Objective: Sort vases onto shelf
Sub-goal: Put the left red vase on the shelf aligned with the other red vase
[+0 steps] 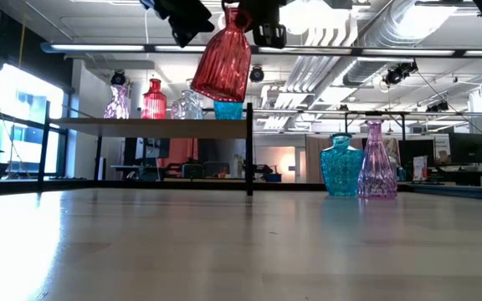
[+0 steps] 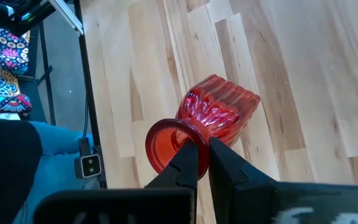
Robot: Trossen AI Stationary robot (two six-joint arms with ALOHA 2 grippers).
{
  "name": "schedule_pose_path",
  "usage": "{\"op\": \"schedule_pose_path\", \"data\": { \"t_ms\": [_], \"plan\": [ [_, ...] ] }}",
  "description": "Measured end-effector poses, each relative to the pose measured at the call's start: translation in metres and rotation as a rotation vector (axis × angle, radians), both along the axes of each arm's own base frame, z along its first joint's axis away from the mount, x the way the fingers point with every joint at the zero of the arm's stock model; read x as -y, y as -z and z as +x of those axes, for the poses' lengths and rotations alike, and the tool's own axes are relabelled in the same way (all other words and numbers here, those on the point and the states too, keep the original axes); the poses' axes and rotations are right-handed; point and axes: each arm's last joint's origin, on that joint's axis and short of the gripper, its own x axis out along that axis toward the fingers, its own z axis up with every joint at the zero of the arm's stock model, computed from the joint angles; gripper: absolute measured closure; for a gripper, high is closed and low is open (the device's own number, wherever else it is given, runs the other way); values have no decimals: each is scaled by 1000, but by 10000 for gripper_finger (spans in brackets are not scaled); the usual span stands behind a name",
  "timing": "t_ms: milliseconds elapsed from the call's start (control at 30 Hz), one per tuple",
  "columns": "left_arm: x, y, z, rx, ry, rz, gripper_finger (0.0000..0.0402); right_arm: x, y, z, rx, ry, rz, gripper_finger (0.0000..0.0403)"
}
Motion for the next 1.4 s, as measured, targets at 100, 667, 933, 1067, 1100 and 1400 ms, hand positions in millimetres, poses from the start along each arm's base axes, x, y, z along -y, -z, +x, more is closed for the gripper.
{"op": "schedule_pose_path", "data": {
  "t_ms": [100, 667, 933, 1067, 1100, 1400],
  "plan": [
    [1, 0, 0, 6, 21, -13, 289, 3, 0, 0, 0, 7, 0, 403],
    [0, 0, -1, 12, 53, -8, 148, 8, 0, -1, 0, 20, 2, 403],
    [0, 0, -1, 12, 43, -14, 142, 22, 0, -3, -2, 43, -6, 403],
    [0, 0, -1, 12, 42, -13, 141, 29, 1, -5, -20, 58, -4, 403],
    [0, 0, -1, 12, 42, -13, 140, 31, 1, -6, -21, 61, -5, 403],
    [-1, -3, 1, 40, 27, -22, 142, 46, 1, -8, -20, 95, -7, 403]
  ]
}}
